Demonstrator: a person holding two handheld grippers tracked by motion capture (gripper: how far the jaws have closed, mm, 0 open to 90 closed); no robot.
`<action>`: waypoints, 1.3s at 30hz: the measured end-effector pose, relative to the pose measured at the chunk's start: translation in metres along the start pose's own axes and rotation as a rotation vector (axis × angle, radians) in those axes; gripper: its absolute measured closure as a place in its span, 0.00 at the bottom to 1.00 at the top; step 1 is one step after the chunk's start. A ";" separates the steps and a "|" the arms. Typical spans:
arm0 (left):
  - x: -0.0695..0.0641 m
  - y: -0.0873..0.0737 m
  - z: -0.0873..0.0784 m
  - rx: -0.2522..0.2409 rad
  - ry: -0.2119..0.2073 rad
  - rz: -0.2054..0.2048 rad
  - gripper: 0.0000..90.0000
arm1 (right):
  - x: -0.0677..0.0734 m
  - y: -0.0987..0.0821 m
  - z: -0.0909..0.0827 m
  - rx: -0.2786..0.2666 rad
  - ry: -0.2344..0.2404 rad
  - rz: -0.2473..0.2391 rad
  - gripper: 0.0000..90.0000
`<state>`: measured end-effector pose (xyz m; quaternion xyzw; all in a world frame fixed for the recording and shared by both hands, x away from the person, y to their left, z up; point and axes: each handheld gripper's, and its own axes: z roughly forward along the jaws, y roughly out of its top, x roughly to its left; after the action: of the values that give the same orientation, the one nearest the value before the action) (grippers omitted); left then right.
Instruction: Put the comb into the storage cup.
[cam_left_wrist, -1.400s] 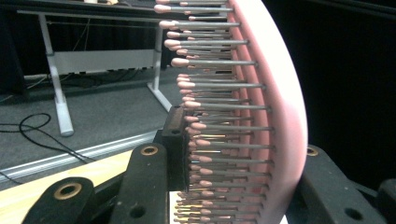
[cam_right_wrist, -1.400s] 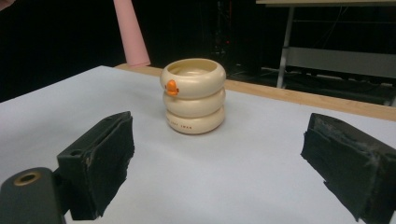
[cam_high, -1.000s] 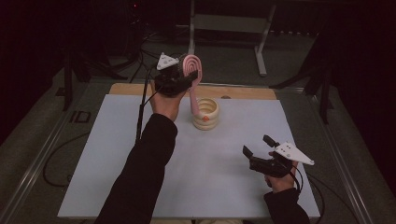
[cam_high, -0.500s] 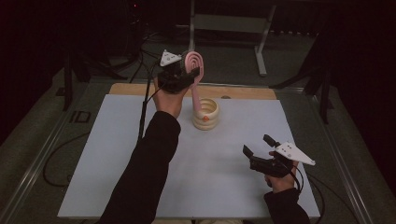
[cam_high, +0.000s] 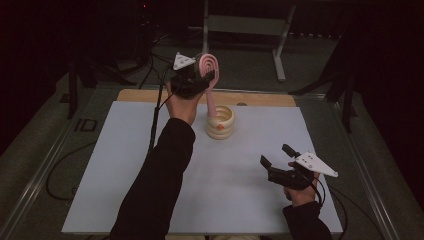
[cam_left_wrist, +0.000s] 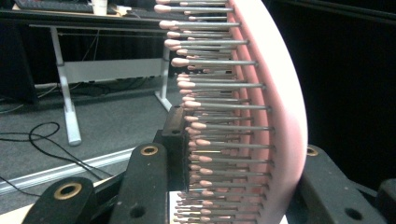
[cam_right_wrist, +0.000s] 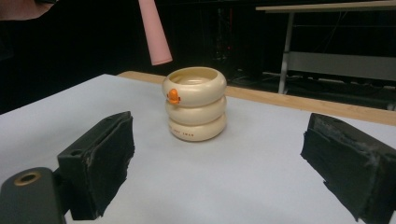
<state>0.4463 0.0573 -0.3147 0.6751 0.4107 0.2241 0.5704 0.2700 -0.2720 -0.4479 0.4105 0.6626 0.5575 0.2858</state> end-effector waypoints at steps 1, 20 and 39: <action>0.000 0.000 0.001 0.000 0.000 -0.001 0.72 | 0.000 0.000 0.000 0.000 0.001 0.001 0.10; -0.009 -0.001 0.017 0.007 -0.007 0.009 0.72 | -0.001 0.000 0.000 -0.005 0.006 0.006 0.10; -0.010 -0.007 0.027 0.008 0.011 -0.005 0.72 | -0.002 0.001 -0.001 -0.010 0.003 0.012 0.10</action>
<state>0.4592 0.0332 -0.3264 0.6753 0.4162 0.2245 0.5660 0.2698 -0.2740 -0.4471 0.4123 0.6578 0.5630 0.2834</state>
